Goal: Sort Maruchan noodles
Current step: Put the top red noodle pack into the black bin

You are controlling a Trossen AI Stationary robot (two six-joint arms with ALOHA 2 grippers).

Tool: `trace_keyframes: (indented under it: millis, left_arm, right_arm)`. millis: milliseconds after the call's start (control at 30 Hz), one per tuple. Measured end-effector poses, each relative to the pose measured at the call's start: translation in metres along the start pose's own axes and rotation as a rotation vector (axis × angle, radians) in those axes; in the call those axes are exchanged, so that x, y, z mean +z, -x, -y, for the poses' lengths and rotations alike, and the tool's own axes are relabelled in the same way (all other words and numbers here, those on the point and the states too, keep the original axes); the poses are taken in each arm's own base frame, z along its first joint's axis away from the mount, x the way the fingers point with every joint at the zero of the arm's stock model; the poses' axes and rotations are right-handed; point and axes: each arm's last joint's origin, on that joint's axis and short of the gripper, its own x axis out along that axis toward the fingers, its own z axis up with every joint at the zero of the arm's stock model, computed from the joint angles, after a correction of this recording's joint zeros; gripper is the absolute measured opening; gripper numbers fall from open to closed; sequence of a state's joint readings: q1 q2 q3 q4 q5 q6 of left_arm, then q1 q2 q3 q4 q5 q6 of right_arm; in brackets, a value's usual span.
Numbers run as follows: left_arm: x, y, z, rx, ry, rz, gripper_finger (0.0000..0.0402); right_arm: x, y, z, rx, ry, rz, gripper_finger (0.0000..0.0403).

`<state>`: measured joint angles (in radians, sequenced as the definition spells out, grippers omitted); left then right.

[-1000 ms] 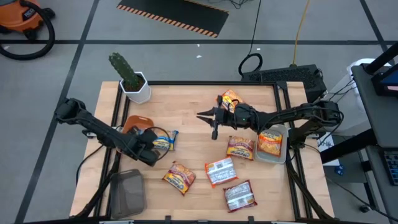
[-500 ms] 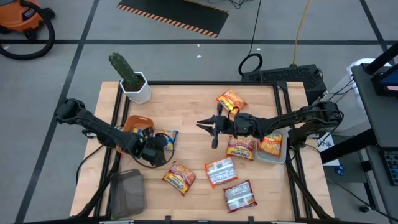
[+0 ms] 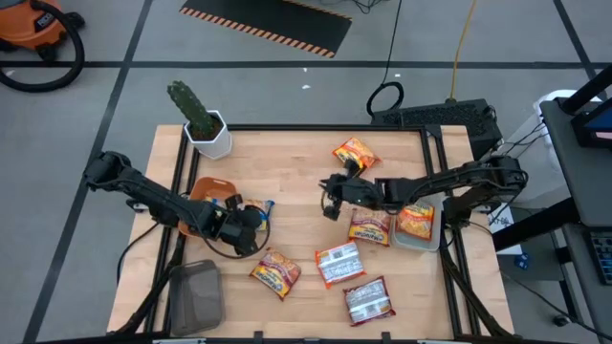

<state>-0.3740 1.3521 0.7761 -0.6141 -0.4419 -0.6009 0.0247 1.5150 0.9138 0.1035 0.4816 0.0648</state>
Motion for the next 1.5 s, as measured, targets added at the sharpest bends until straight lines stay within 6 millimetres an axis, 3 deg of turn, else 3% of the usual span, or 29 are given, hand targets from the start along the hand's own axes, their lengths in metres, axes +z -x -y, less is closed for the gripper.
trace_keyframes:
  millis: [167,333,600,767,867,1333,1500]
  left_arm:
    - [0.001,0.000,0.001,-0.009,0.005,0.007,0.0076]
    - [0.003,0.000,0.002,-0.032,-0.007,0.022,0.0076]
    - [0.003,0.000,0.003,-0.043,-0.006,0.019,0.0076]
    - [0.002,0.001,0.004,-0.056,0.008,0.012,0.0076]
    - [0.001,0.001,0.006,-0.073,0.012,0.002,0.0076]
    - [0.001,0.001,0.006,-0.078,0.012,0.000,0.0076]
    - [0.004,-0.001,0.003,-0.072,-0.002,0.004,0.0076]
  right_arm:
    - [-0.012,-0.004,0.011,-0.024,-0.021,-0.122,0.0041]
    - [-0.020,-0.005,0.011,0.084,-0.045,-0.198,0.0041]
    - [-0.040,0.009,-0.003,0.107,-0.219,-0.419,0.0041]
    - [-0.052,0.016,-0.005,0.141,-0.415,-0.602,0.0041]
    - [-0.053,0.016,-0.004,0.122,-0.458,-0.627,0.0047]
    - [-0.059,0.006,0.029,0.014,-0.506,-0.698,0.0179]
    - [-0.065,0.006,0.030,-0.021,-0.518,-0.754,0.0198]
